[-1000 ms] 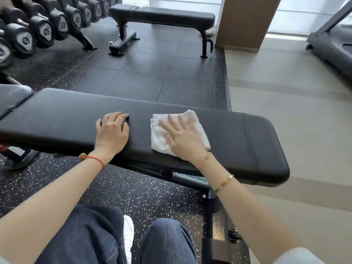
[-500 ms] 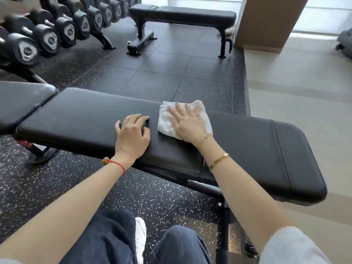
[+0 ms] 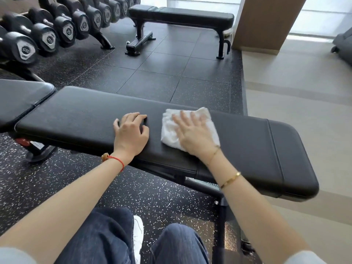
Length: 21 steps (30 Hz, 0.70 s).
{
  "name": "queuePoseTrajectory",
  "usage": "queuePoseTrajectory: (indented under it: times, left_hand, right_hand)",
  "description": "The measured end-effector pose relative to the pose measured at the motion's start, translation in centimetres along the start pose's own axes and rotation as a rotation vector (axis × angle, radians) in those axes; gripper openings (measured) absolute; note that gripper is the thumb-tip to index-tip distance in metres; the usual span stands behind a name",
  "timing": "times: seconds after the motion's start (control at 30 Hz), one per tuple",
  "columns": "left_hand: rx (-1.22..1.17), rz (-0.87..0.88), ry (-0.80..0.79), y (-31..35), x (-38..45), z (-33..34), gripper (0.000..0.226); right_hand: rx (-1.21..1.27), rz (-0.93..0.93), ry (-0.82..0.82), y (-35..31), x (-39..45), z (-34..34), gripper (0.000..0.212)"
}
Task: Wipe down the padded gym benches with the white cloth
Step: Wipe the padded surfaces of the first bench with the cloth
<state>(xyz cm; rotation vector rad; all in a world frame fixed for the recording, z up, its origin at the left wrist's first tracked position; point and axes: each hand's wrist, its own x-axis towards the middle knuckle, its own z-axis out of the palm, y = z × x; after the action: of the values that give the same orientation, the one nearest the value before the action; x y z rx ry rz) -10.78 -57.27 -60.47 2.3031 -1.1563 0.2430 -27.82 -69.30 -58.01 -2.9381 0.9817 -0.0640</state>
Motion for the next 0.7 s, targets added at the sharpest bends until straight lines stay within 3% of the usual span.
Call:
queuePoseTrajectory:
  times: [0.1, 0.2, 0.33, 0.47, 0.7]
  left_hand:
    - [-0.004, 0.009, -0.019, -0.2, -0.1, -0.1, 0.038]
    - [-0.002, 0.021, -0.028, -0.5, -0.2, -0.2, 0.04]
    - [-0.001, 0.013, -0.025, -0.2, -0.3, 0.0, 0.04]
    - [0.011, -0.011, -0.033, 0.4, -0.4, -0.2, 0.04]
    - [0.063, 0.001, -0.08, 0.5, -0.6, -0.4, 0.042]
  right_hand:
    - [0.076, -0.105, -0.005, -2.0, -3.6, 0.4, 0.053]
    - [0.095, -0.089, -0.001, 0.6, -6.0, 0.2, 0.052]
    - [-0.005, 0.112, 0.009, 6.3, -5.0, 0.0, 0.053]
    - [0.127, 0.312, -0.011, 7.1, -0.8, -0.9, 0.051]
    - [0.114, 0.003, 0.008, 2.4, -8.3, 0.3, 0.052]
